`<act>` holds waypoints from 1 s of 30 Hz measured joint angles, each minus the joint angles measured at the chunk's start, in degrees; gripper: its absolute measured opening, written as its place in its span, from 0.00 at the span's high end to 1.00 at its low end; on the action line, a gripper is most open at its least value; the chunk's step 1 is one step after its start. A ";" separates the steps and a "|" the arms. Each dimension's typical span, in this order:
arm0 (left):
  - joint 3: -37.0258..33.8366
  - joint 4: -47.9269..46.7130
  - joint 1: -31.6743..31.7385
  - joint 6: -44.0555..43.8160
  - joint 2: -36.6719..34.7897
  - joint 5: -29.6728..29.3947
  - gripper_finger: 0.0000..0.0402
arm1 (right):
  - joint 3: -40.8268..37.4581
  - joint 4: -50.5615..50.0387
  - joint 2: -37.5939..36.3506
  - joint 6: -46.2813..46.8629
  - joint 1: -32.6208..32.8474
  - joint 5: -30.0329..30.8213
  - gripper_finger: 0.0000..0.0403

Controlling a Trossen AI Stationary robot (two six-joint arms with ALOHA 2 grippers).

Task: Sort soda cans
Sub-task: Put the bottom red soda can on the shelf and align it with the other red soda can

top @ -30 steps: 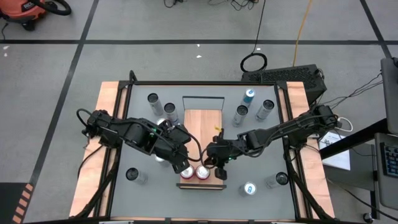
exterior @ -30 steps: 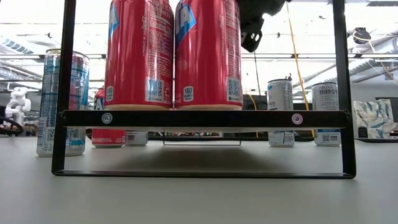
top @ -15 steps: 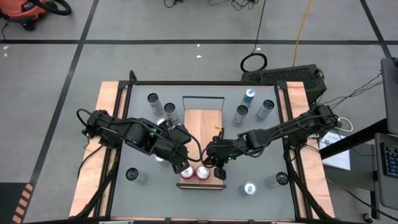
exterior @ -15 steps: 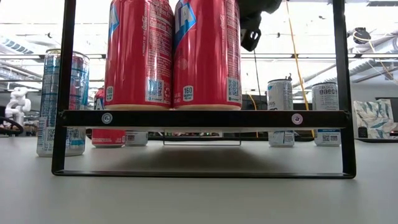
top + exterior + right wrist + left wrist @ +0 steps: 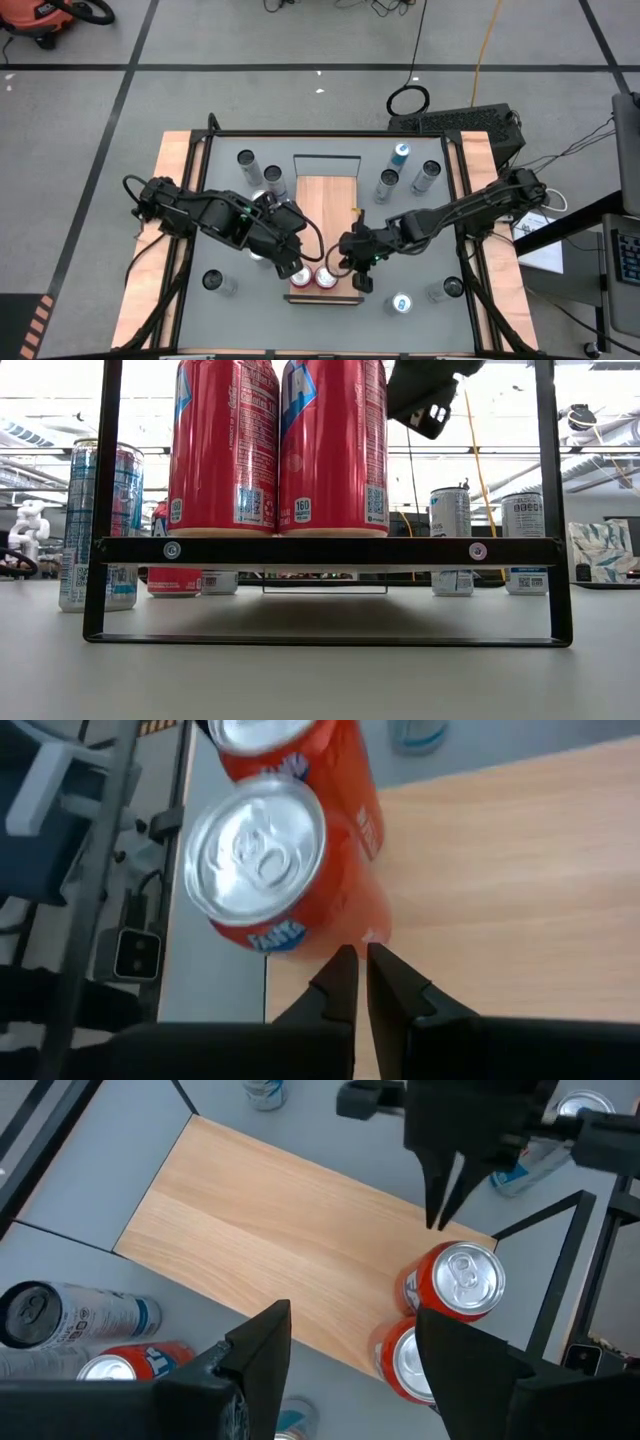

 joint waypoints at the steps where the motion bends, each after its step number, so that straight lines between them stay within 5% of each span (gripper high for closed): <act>1: 0.00 -0.01 0.00 0.03 0.00 -0.02 0.47 | -0.02 0.12 0.42 0.36 0.22 0.04 1.00; 30: 0.00 0.00 0.00 0.15 0.02 -0.37 0.47 | -0.04 4.59 2.51 1.87 2.07 -1.39 1.00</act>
